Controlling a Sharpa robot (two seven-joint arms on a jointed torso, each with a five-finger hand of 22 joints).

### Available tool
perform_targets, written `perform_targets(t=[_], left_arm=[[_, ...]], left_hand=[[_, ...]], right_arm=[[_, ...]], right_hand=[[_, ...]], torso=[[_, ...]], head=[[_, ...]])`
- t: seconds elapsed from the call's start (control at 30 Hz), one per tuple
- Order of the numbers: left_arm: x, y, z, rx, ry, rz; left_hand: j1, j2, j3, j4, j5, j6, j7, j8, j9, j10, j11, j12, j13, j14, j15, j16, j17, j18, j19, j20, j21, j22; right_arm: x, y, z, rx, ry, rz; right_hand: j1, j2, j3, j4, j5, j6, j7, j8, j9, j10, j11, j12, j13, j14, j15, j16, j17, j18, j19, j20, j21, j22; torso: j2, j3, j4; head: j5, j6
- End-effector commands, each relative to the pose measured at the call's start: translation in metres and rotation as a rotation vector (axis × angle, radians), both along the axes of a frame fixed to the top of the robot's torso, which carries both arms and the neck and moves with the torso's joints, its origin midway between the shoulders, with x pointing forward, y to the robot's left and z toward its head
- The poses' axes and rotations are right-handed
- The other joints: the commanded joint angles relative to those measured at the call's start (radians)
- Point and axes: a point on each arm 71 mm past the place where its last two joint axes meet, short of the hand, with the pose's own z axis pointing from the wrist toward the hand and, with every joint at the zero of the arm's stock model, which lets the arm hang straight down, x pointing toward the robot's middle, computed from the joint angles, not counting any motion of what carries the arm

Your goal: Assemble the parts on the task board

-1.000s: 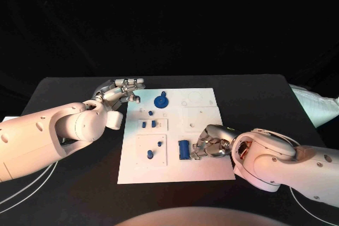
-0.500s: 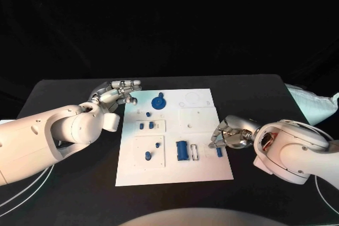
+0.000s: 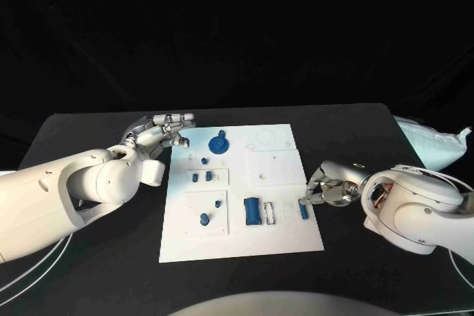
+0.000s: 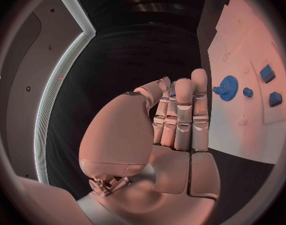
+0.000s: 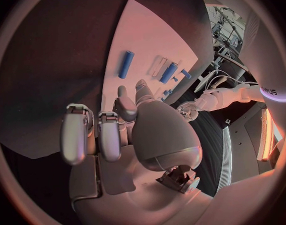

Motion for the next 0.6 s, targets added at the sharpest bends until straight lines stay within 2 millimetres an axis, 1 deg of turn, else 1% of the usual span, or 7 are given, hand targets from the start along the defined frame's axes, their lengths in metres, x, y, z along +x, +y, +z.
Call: perform_targets(t=[0.03, 0.17, 0.6], left_arm=[[0.0, -0.003, 0.001, -0.014, -0.003, -0.019], [0.0, -0.002, 0.001, -0.014, -0.002, -0.019], [0.0, -0.002, 0.0, -0.013, -0.001, -0.017]], left_hand=[[0.004, 0.007, -0.005, -0.001, 0.001, -0.005, 0.0, 0.007, -0.001, -0.008, 0.0, 0.005, -0.001, -0.006, 0.0, -0.006, -0.001, 0.02, -0.004, 0.004, -0.006, -0.001], [0.004, 0.007, -0.005, -0.001, 0.001, -0.005, 0.0, 0.007, -0.001, -0.008, 0.0, 0.005, -0.001, -0.006, 0.0, -0.006, -0.001, 0.02, -0.004, 0.004, -0.006, -0.001], [0.004, 0.007, -0.005, -0.001, 0.001, -0.005, 0.0, 0.007, -0.001, -0.008, 0.0, 0.005, -0.001, -0.006, 0.0, -0.006, -0.001, 0.02, -0.004, 0.004, -0.006, -0.001]], right_arm=[[0.0, 0.0, -0.005, -0.1, 0.001, 0.028], [0.0, 0.001, -0.009, -0.127, -0.004, 0.038], [-0.001, 0.01, -0.022, -0.167, 0.011, 0.078]], right_hand=[[-0.013, -0.006, -0.002, 0.012, 0.027, 0.011, 0.0, -0.006, 0.003, 0.009, 0.0, -0.002, 0.0, 0.083, -0.001, 0.004, 0.154, -0.019, 0.006, -0.003, 0.005, 0.001], [-0.017, -0.01, -0.005, 0.016, 0.036, 0.011, 0.0, -0.009, 0.003, 0.011, 0.0, 0.002, 0.003, 0.083, -0.002, 0.004, 0.156, -0.02, 0.007, -0.003, 0.005, 0.002], [-0.016, -0.015, -0.007, 0.016, 0.04, 0.013, -0.001, -0.01, 0.005, 0.013, -0.001, 0.006, 0.007, 0.084, -0.002, 0.005, 0.158, -0.02, 0.008, -0.004, 0.007, 0.006]], torso=[[0.0, -0.0008, 0.0016], [0.001, 0.0, 0.0012], [0.001, 0.0009, 0.0008]], head=[[-0.001, 0.0], [0.0, -0.001], [0.003, -0.005]])
